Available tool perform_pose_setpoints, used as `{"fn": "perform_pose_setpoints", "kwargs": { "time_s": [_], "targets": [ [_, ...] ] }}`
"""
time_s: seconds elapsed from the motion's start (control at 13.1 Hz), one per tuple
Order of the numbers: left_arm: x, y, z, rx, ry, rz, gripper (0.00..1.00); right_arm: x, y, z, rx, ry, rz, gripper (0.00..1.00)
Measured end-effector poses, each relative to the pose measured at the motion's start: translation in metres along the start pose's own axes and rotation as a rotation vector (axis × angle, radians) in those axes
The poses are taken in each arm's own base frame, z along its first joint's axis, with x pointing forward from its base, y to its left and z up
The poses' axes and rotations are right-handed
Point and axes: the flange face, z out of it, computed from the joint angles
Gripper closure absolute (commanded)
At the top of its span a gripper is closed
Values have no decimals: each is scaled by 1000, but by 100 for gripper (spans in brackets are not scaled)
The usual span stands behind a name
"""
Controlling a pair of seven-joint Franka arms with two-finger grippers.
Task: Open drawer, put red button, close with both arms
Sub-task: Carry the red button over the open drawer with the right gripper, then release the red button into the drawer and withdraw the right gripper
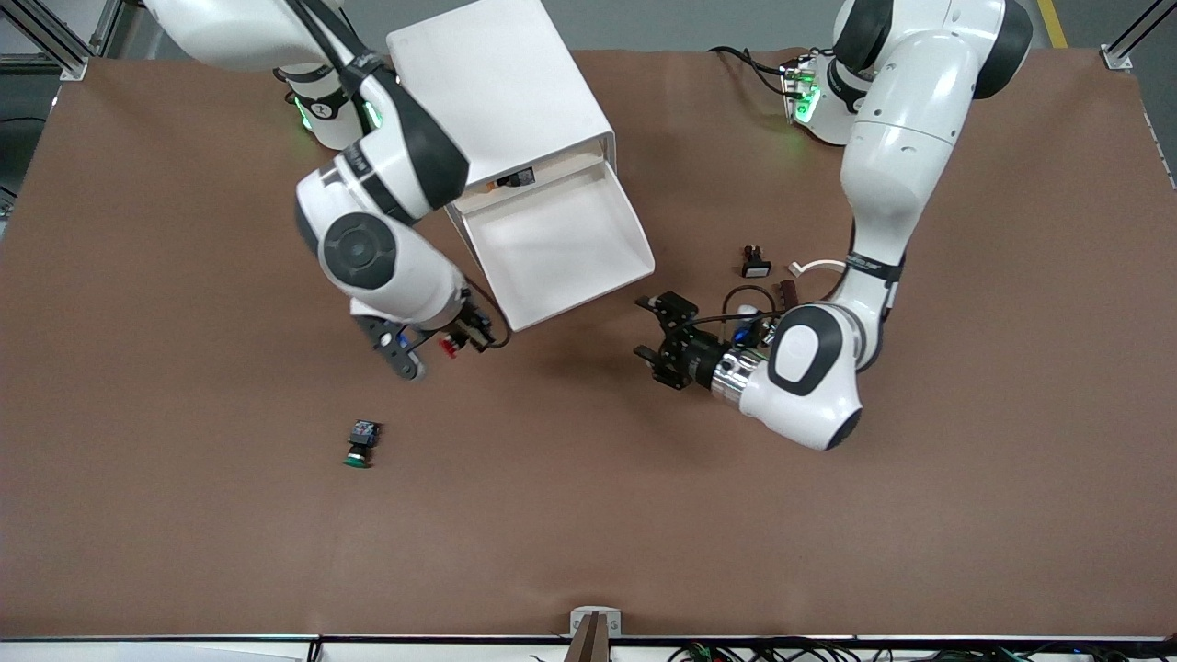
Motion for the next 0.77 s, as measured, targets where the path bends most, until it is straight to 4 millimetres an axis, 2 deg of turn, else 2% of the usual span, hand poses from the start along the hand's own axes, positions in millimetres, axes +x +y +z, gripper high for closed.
{"fn": "perform_pose_setpoints", "kwargs": {
  "time_s": [0.15,0.31,0.61,0.77],
  "targets": [
    [7,0,-33,-100,108,44,1,-38,-1,2,3,-16,93,95],
    [14,-1,-54,-170,230,131,1,-66,-3,12,27,-20,179,94],
    [35,1,-107,-272,345,260,1,-109,-2,56,94,-39,282,91],
    [42,-1,-121,-289,421,316,1,-117,-1,64,103,-43,315,81]
  ]
}}
